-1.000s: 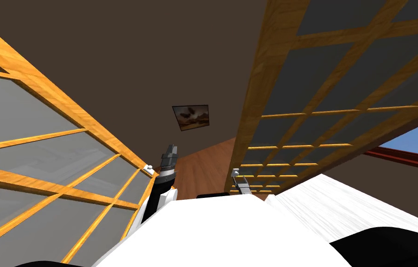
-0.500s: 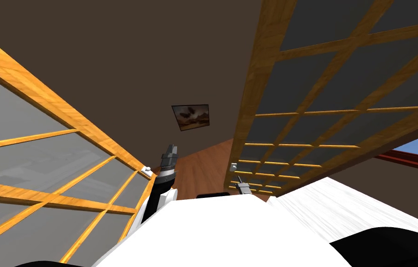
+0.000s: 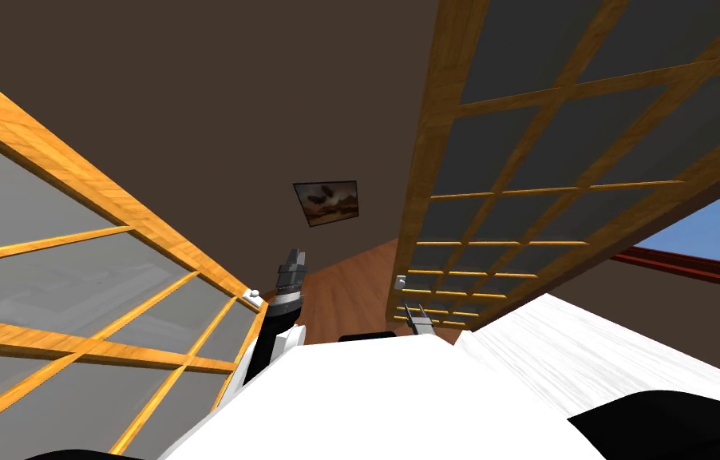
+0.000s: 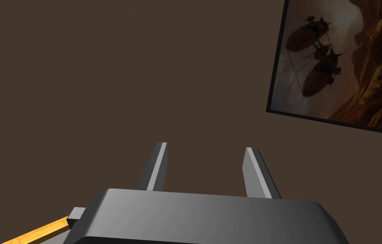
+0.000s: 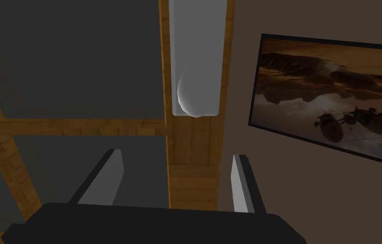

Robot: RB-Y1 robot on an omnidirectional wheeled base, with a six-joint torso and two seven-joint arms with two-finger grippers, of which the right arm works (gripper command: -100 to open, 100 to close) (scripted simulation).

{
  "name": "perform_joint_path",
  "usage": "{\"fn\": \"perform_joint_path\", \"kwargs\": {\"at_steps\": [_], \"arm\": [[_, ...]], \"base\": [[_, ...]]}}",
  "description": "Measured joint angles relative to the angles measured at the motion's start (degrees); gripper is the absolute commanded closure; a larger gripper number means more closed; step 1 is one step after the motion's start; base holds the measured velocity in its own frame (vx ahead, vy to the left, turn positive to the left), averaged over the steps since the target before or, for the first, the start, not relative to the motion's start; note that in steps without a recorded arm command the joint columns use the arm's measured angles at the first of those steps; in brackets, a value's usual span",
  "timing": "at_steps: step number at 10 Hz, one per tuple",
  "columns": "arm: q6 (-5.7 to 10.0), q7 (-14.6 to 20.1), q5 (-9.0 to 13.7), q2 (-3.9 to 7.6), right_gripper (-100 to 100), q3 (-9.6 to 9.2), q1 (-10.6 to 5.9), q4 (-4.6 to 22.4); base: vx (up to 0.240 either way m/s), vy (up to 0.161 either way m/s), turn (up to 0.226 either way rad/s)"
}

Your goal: Push the door open

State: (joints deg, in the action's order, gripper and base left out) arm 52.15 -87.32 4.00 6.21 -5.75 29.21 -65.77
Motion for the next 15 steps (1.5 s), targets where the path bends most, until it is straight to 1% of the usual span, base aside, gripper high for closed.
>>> {"fn": "perform_joint_path", "kwargs": {"at_steps": [1, 3, 6, 8, 9, 14, 15], "arm": [[0.31, -0.4, 0.6, -0.42, -100, 0.44, 0.56, -0.1], [0.17, -0.5, 0.6, -0.43, -100, 0.66, 0.42, -0.1], [-0.58, -0.5, 0.7, -0.51, -100, 1.44, -1.09, 0.6], [-1.04, -0.3, 0.8, -0.45, -100, 1.98, -1.93, 1.0], [-1.06, -0.3, 0.8, -0.46, 100, 2.01, -2.02, 1.0], [-1.04, -0.3, 0.8, -0.45, 100, 1.98, -1.92, 1.0], [-1.04, -0.3, 0.8, -0.45, -100, 1.98, -1.92, 1.0]], "base": [[-0.024, 0.071, -0.03], [0.156, 0.013, 0.021], [0.257, -0.023, 0.024], [0.156, -0.01, 0.006], [-0.008, 0.001, -0.004], [-0.023, 0.003, -0.001], [-0.085, 0.073, -0.147]]}}
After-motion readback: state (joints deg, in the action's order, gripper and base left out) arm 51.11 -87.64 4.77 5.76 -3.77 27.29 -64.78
